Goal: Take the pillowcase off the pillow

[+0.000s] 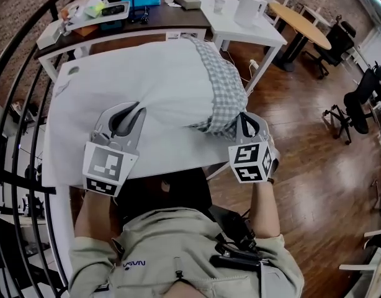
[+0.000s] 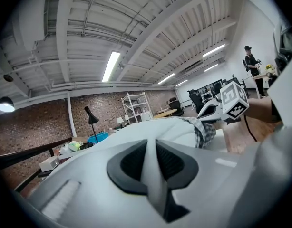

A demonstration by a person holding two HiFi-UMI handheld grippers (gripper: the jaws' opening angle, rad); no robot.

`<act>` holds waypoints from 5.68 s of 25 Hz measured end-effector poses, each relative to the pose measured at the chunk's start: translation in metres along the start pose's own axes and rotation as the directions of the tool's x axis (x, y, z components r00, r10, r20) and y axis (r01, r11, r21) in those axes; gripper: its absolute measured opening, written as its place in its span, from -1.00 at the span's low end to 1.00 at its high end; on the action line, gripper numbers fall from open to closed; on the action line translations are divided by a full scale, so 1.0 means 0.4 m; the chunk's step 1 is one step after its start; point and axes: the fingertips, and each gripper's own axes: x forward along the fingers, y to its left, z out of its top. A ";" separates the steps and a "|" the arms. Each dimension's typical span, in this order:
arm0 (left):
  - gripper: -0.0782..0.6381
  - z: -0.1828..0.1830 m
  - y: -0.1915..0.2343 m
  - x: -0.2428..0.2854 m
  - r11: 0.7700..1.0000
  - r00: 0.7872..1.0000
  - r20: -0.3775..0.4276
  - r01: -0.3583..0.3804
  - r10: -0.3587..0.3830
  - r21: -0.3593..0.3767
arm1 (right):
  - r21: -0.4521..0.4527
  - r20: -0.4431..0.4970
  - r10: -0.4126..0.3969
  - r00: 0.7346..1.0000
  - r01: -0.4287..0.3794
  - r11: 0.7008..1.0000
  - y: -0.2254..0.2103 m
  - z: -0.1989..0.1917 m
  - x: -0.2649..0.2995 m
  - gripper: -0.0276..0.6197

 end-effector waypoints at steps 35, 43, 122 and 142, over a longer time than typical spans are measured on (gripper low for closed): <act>-0.69 -0.138 0.017 0.174 0.982 0.961 -0.246 0.155 -0.126 0.103 | 0.259 0.149 0.424 0.894 -0.449 0.855 -0.034 0.317 0.377 -0.41; -0.74 -0.123 0.013 0.097 0.990 0.995 -0.079 0.064 -0.054 0.127 | 0.289 -0.083 0.045 0.995 -0.020 0.957 -0.243 0.184 0.525 -0.90; -0.76 -0.147 -0.188 -0.423 0.873 0.888 0.060 -0.434 0.457 -0.221 | 0.406 0.561 0.088 0.823 -0.366 0.837 0.337 0.200 -0.374 -0.91; -0.76 -0.218 -0.222 -0.387 0.882 0.909 0.020 -0.398 0.416 -0.254 | 0.410 0.539 0.124 0.833 -0.389 0.825 0.392 0.158 -0.345 -0.91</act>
